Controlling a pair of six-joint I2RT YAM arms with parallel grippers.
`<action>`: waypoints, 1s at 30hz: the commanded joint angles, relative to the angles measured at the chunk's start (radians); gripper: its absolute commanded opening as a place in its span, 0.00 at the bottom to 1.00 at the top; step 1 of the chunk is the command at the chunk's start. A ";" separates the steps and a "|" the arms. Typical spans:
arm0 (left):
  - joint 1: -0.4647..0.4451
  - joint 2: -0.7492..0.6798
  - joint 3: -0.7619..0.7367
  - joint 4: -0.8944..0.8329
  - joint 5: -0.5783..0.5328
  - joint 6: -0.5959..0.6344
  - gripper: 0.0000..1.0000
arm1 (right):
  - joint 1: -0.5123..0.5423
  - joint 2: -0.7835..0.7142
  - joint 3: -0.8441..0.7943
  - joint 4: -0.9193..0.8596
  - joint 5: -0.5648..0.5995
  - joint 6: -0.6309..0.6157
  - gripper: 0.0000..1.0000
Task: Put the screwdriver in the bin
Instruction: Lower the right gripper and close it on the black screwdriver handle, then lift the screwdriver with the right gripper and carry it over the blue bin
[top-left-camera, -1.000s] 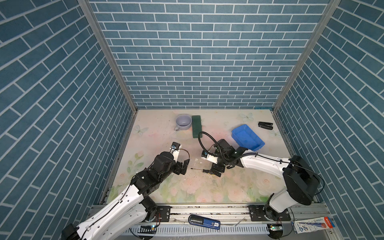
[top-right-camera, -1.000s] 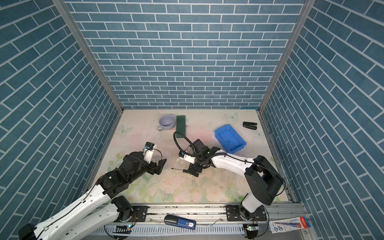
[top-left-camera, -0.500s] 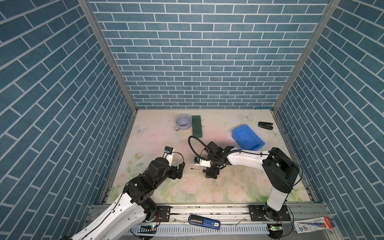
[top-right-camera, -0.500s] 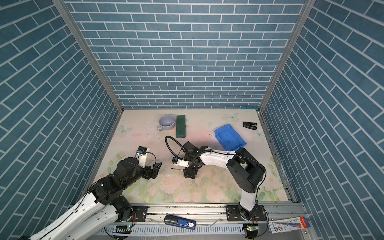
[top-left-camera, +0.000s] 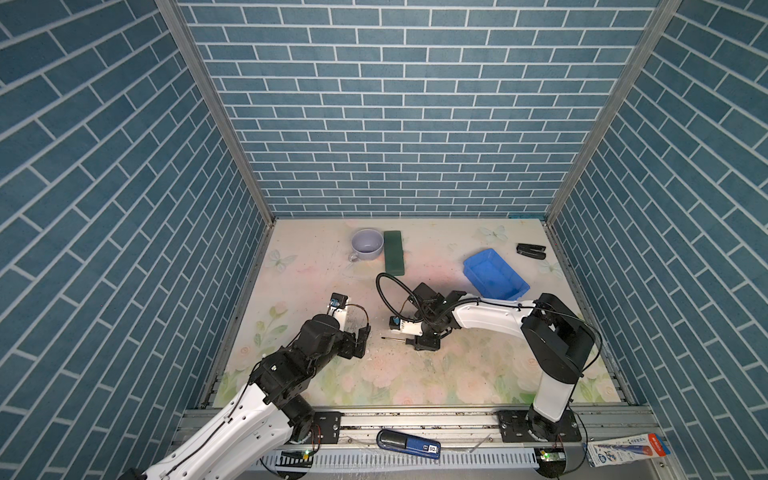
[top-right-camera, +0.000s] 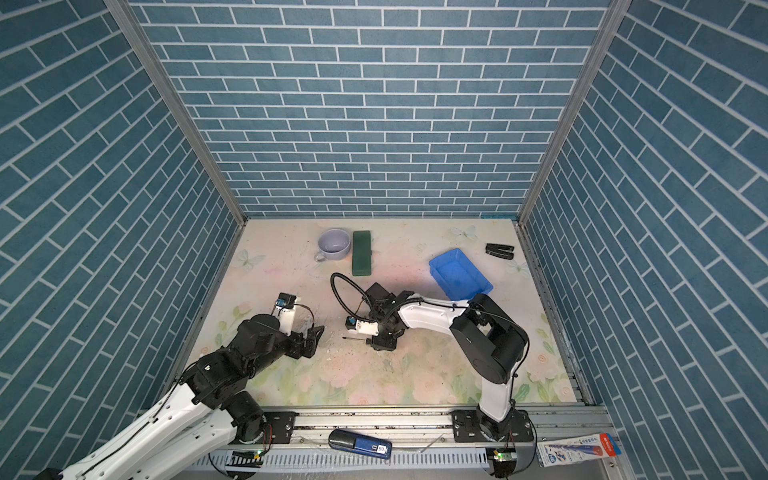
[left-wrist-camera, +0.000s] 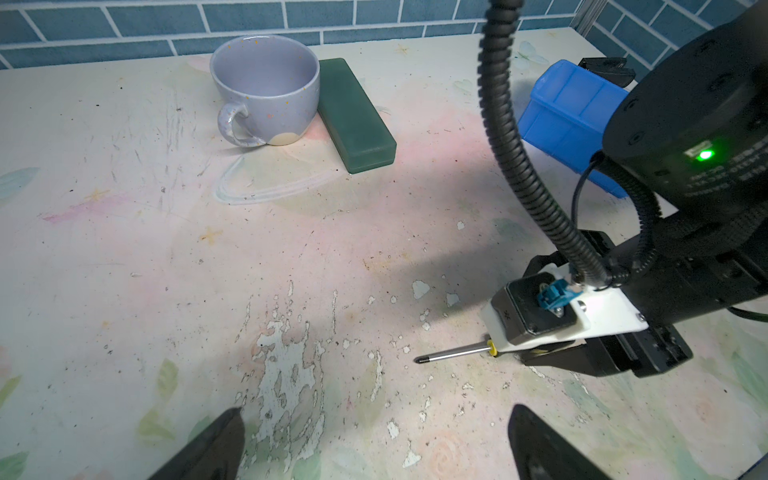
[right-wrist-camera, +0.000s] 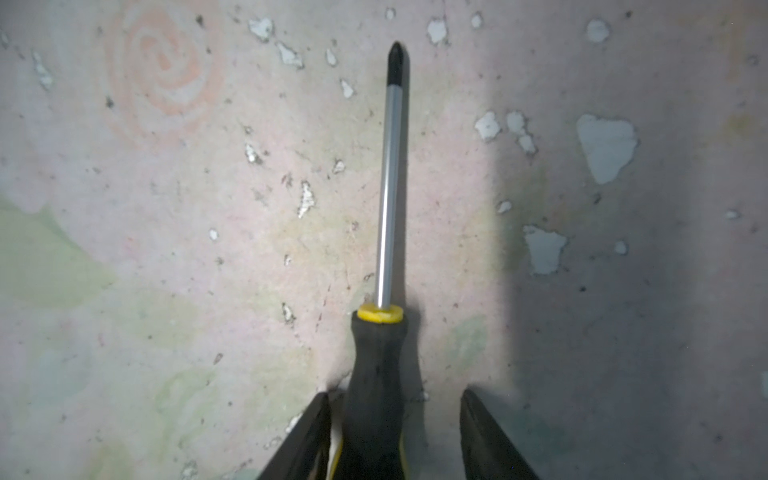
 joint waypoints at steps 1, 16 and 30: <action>-0.003 0.002 -0.009 0.020 -0.004 -0.001 1.00 | -0.004 0.001 0.007 -0.029 -0.015 -0.031 0.33; -0.004 0.013 0.010 0.099 0.016 0.018 1.00 | -0.010 -0.074 -0.042 0.051 0.035 -0.024 0.12; -0.030 0.254 0.215 0.310 0.230 0.219 1.00 | -0.187 -0.293 -0.084 0.158 0.034 0.119 0.10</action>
